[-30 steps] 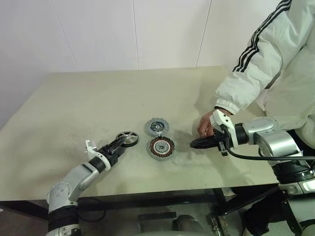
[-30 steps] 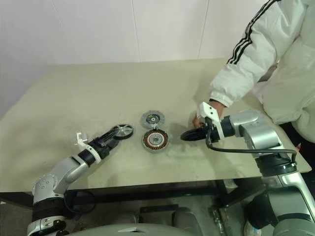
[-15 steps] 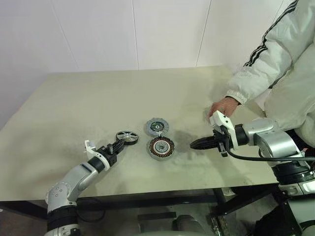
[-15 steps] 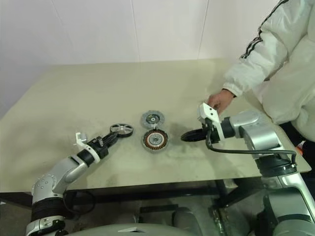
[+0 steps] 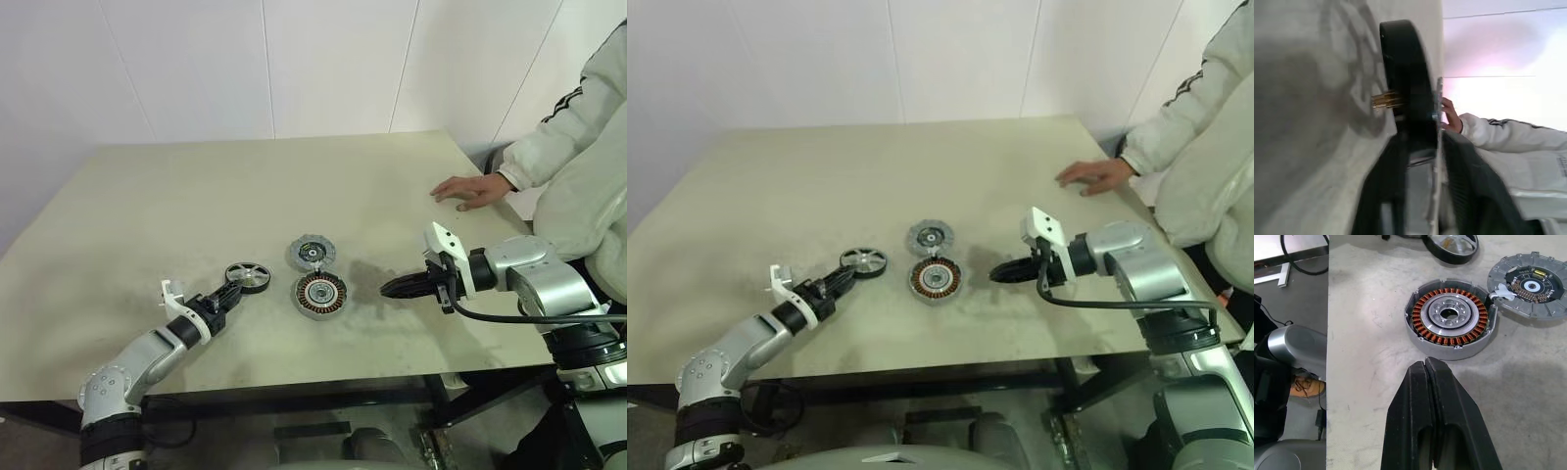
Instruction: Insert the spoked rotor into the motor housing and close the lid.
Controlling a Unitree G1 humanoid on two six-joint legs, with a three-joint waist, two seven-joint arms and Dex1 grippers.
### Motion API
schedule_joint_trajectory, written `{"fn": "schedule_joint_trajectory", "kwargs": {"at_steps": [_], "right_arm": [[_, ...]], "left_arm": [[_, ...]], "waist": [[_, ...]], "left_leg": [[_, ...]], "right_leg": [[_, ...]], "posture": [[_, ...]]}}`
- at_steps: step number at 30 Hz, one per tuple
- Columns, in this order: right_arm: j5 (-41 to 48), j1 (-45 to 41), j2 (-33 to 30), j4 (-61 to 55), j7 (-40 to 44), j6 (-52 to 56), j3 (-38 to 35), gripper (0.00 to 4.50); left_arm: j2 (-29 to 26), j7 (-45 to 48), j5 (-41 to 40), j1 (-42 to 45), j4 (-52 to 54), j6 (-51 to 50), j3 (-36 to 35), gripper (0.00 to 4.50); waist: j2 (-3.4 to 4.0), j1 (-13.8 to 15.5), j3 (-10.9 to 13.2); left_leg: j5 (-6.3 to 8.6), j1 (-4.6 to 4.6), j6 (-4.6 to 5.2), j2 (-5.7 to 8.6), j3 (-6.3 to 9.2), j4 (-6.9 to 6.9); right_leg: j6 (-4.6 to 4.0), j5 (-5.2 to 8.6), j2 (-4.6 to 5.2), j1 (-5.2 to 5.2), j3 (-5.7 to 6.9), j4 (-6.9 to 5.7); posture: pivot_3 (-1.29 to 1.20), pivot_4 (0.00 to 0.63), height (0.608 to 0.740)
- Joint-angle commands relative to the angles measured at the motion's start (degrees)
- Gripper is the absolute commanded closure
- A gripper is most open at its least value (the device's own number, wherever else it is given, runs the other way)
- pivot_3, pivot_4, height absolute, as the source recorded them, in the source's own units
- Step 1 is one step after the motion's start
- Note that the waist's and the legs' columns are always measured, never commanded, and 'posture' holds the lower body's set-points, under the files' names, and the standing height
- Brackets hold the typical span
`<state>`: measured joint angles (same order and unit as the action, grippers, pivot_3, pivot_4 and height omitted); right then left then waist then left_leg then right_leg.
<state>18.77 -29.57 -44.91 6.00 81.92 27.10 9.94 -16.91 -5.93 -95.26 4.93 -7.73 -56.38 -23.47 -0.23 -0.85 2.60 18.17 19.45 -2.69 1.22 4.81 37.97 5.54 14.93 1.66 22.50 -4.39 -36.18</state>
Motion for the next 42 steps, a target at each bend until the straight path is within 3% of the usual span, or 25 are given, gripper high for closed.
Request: {"fn": "schedule_joint_trajectory", "kwargs": {"at_steps": [1,7,8,14,17,18,20,23,31,42], "right_arm": [[-0.06,-1.27,-0.21,0.11,-0.07,-1.08,-0.83,4.50],[-0.14,-2.04,0.58,1.04,0.07,-0.91,-0.21,4.50],[-0.20,-2.13,0.63,1.15,0.06,-0.90,-0.19,4.50],[-0.61,-2.02,0.34,1.65,-0.30,-1.40,-0.67,4.50],[-0.12,-2.53,-0.03,2.74,-0.96,-0.19,-1.68,4.50],[0.03,-2.98,-0.14,3.31,-1.31,0.28,-2.07,4.32],[-0.05,-3.82,-0.39,4.44,-1.78,0.45,-2.55,3.89],[-1.46,-5.56,-1.11,8.55,-2.63,-1.89,-3.06,2.84],[-3.28,-5.11,-1.12,15.98,-6.90,-7.55,-6.11,0.03],[-4.66,3.72,4.21,18.04,-21.48,-13.17,-11.95,0.03]], "left_arm": [[-0.90,0.04,1.13,-0.87,1.03,-0.03,-0.73,2.20],[-1.24,-0.75,0.71,-1.96,2.39,-0.81,-1.08,0.09],[-1.27,-1.34,0.20,-2.36,2.92,-0.96,-1.10,0.04],[-3.33,-5.22,-5.57,-6.71,9.19,-2.17,-0.21,0.04],[-9.62,-5.98,-3.87,-9.95,15.80,-5.41,1.92,0.04],[-12.17,-4.41,-1.80,-10.57,18.66,-6.41,2.63,0.01],[-16.55,-1.45,0.02,-11.33,22.66,-7.84,3.63,0.00],[-22.75,4.66,7.55,-10.24,27.06,-7.12,4.57,0.00],[-29.70,20.34,28.78,-6.58,31.29,2.59,7.85,0.00],[-34.35,38.41,51.65,-6.88,31.69,18.01,11.53,0.00]], "waist": [[0.00,0.00,0.00],[0.00,0.01,0.00],[0.00,-0.01,0.00],[-0.01,0.00,0.01],[-0.03,-0.06,0.03],[-0.06,-0.02,0.05],[0.00,0.03,0.10],[0.00,0.15,0.14],[0.07,-0.01,0.20],[0.06,-0.18,0.24]], "left_leg": [[0.00,0.00,0.00,0.00,0.00,0.00],[0.00,0.00,0.00,-0.01,0.00,-0.02],[0.00,0.00,0.00,-0.01,0.01,-0.01],[0.01,0.02,0.00,-0.03,0.00,-0.03],[0.01,0.04,0.00,-0.04,0.00,-0.06],[0.01,0.03,0.00,-0.04,0.00,-0.07],[0.00,0.03,0.00,-0.03,-0.01,-0.07],[0.00,0.02,-0.01,0.01,-0.12,-0.04],[0.00,0.07,0.00,0.01,-0.28,-0.13],[0.00,0.08,0.02,-0.03,-0.40,-0.19]], "right_leg": [[0.00,0.00,0.00,0.00,0.00,0.00],[0.00,0.00,0.00,0.01,0.00,0.01],[0.00,0.00,0.00,0.00,0.00,0.01],[0.01,0.00,0.02,0.04,-0.04,0.03],[0.00,0.00,0.01,0.07,-0.04,0.04],[-0.03,0.02,0.02,0.08,-0.05,0.03],[-0.19,0.10,0.00,0.07,-0.04,0.03],[-0.21,0.12,0.01,0.03,-0.03,0.07],[-0.23,0.13,-0.01,0.08,-0.04,0.12],[-0.22,0.13,-0.05,0.14,-0.15,0.12]], "posture": [[0.00,0.000,0.740],[0.00,0.000,0.740],[0.00,0.000,0.740],[0.00,0.000,0.740],[0.00,0.000,0.740],[0.00,0.000,0.740],[0.00,0.000,0.740],[0.00,0.000,0.740],[0.00,0.000,0.740],[0.00,0.000,0.740]]}}
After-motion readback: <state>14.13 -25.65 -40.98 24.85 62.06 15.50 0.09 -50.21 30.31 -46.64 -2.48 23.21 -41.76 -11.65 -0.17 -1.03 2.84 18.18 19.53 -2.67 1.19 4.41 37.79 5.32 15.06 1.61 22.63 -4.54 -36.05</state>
